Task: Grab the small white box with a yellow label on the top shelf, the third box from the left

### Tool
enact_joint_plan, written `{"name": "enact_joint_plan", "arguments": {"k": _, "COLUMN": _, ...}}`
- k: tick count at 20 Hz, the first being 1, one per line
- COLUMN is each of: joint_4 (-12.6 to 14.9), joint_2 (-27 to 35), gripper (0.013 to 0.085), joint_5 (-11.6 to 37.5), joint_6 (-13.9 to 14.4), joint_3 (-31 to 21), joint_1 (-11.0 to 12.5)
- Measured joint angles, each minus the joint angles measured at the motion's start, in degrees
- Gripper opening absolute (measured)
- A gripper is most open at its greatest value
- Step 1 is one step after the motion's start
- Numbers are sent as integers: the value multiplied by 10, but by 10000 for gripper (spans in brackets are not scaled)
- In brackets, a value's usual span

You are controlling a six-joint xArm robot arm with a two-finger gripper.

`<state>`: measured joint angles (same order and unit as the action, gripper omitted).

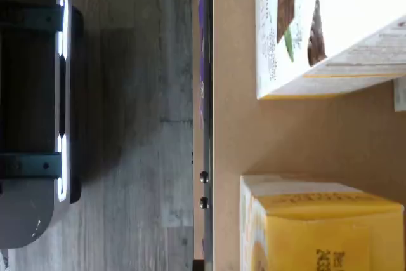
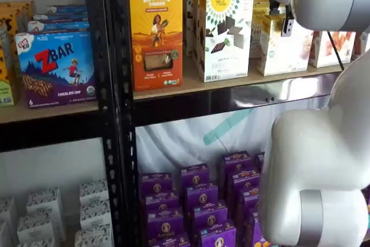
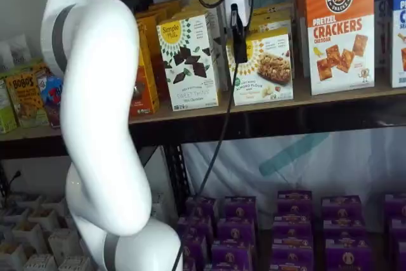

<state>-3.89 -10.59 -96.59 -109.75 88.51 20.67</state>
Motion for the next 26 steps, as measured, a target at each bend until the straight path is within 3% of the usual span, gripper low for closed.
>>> {"name": "enact_joint_plan", "arguments": {"k": 7, "joint_4": -7, "joint_2": -7, "gripper": 610, "joint_5": 12, "joint_6": -2, "joint_3": -9, "joint_1": 3}}
{"name": "enact_joint_plan", "arguments": {"k": 11, "joint_4": -8, "joint_2": -10, "gripper": 490, "joint_5": 16, "joint_6": -3, "joint_3": -13, "joint_1": 4}}
{"name": "enact_joint_plan", "arguments": {"k": 17, "joint_4": -12, "joint_2": -13, "gripper": 490, "joint_5": 20, "joint_6": -4, "joint_3": -18, "joint_1": 5}}
{"name": "enact_joint_plan", "arguments": {"k": 20, "joint_4": -13, "joint_2": -14, "gripper": 410, "joint_5": 21, "joint_6": -4, "joint_3": -19, "joint_1": 5}}
{"name": "enact_joint_plan", "arguments": {"k": 26, "joint_4": -15, "joint_2": -12, "gripper": 410, "joint_5": 21, "joint_6": -4, "joint_3": -17, "joint_1": 6}}
